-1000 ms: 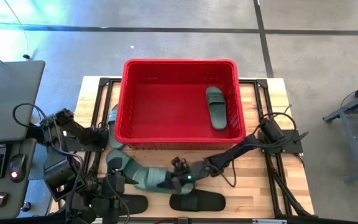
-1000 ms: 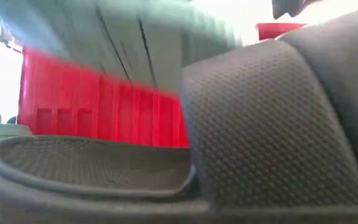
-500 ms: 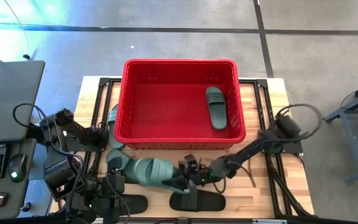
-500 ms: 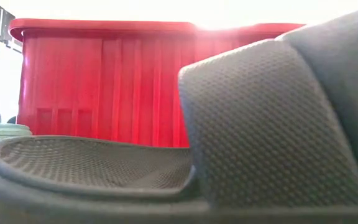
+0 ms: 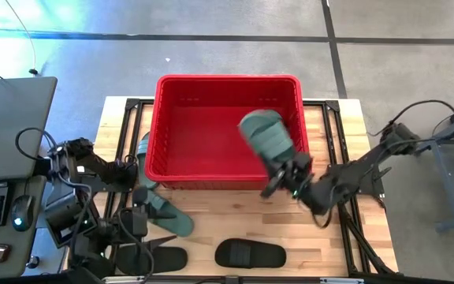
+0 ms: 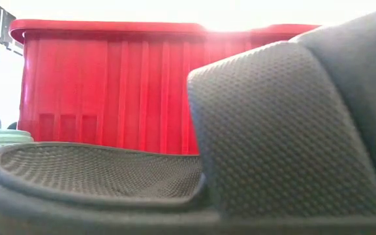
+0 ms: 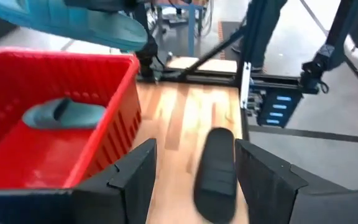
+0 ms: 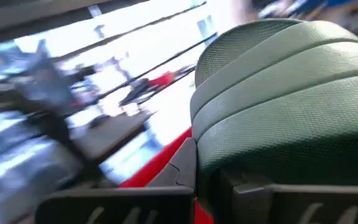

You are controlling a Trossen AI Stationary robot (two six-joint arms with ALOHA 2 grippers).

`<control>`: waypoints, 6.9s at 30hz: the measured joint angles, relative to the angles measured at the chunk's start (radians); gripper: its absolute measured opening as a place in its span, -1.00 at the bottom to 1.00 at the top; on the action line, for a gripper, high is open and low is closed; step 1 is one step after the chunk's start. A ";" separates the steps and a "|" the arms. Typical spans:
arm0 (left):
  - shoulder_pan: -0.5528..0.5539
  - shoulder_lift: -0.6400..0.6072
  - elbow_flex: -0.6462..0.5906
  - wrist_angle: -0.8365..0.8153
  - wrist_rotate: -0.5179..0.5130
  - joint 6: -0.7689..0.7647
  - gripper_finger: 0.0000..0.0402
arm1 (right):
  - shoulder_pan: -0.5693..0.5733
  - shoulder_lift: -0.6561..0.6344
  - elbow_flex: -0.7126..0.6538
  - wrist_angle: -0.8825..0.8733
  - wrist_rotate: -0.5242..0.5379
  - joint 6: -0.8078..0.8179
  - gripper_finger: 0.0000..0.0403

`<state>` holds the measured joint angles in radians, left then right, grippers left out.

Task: Pick and place slides into bin
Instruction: Put the green slide into the red bin

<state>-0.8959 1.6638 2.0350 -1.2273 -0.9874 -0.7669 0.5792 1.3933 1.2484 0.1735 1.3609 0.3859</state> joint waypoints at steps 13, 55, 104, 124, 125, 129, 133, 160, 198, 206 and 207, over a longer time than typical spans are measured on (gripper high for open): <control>-0.001 0.000 0.003 -0.001 -0.015 0.039 0.00 | -0.387 -0.070 0.000 -0.130 -0.332 0.123 -1.00; -0.001 -0.001 0.087 0.006 -0.035 0.066 0.00 | -0.846 0.545 0.000 0.003 -0.954 0.999 -0.69; 0.000 0.000 0.101 0.030 0.011 0.087 0.00 | -0.970 0.545 0.000 -0.126 -1.398 0.381 0.18; -0.001 0.001 0.101 0.015 0.022 0.090 0.00 | -0.941 0.513 0.000 0.178 -1.780 0.629 0.18; -0.001 0.001 0.101 0.009 0.037 0.090 0.00 | -0.918 0.501 0.000 0.214 -1.839 0.627 0.18; -0.001 0.001 0.101 -0.004 0.078 0.090 0.00 | -0.825 0.432 0.000 0.408 -1.927 0.654 0.18; -0.001 0.001 0.101 -0.008 0.105 0.091 0.00 | -0.693 0.365 0.001 0.506 -1.938 0.676 0.18; 0.024 0.075 -0.373 0.146 0.662 -0.138 0.00 | 0.007 0.378 0.000 0.432 -1.392 0.812 0.18; 0.320 0.272 -0.669 -0.267 0.906 -0.134 0.38 | 0.059 0.354 0.000 0.414 -1.739 0.758 0.18; 0.320 0.272 -0.811 -0.231 0.971 -0.234 0.22 | 0.058 0.354 0.000 0.414 -1.693 0.760 0.18; 0.320 0.272 -0.823 -0.212 0.971 -0.234 0.20 | 0.058 0.354 0.000 0.414 -1.683 0.759 0.18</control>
<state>-0.5762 1.9362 1.2117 -1.4390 -0.0162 -1.0007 0.6376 1.7470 1.2480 0.5877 -0.3216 1.1451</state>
